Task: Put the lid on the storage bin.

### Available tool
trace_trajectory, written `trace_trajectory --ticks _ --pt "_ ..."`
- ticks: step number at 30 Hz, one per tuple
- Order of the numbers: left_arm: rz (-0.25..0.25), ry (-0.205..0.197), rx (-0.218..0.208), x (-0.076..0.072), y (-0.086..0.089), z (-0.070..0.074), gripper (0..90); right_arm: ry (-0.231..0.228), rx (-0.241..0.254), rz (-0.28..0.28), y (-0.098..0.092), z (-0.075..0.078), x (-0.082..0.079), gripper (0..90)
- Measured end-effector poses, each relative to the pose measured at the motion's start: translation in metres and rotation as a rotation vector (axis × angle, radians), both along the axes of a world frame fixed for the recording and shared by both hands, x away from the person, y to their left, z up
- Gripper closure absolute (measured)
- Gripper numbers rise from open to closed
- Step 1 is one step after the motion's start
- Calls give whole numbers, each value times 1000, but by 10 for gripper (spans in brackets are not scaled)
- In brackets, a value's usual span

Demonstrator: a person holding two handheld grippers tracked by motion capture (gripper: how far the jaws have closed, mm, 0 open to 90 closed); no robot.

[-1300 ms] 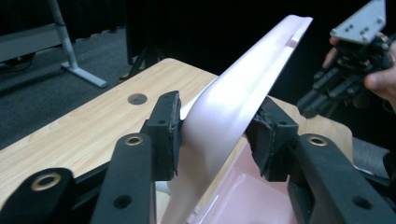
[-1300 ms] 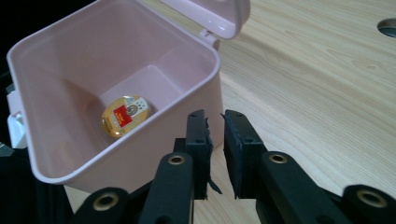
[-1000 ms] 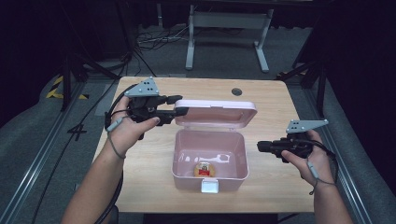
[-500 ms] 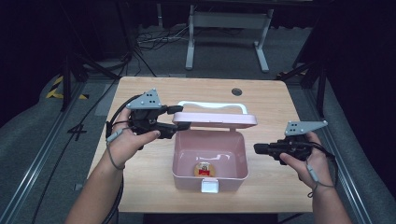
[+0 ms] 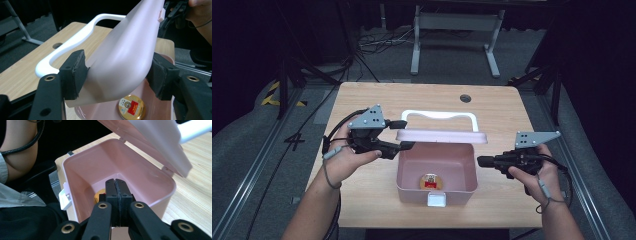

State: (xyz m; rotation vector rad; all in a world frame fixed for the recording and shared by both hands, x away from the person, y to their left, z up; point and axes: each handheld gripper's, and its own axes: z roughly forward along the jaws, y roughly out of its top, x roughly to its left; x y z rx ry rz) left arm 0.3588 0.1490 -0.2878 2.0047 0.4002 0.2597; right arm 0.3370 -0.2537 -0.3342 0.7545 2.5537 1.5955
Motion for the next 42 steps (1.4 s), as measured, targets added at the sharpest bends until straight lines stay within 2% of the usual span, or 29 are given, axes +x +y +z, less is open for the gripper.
trace_trajectory --ticks 3,9,17,22,25,32,42 --pt "-8 18 5 -1 0 -2 322 2 8 13 3 0 -1 900" --pt "-20 30 24 -4 -1 -5 273 -5 14 22 6 2 -2 900" --pt "-34 26 56 -6 -2 -8 228 -27 46 34 11 5 -5 900" --pt "-28 46 48 -7 0 -10 209 -30 62 35 11 6 -4 900" --pt "-26 63 62 -8 1 -12 184 -29 62 41 13 6 -3 900" --pt "-17 107 63 -9 7 -14 211 -28 57 49 14 5 -2 900" --pt "-13 117 64 -9 12 -14 236 -33 59 43 14 6 -2 900"
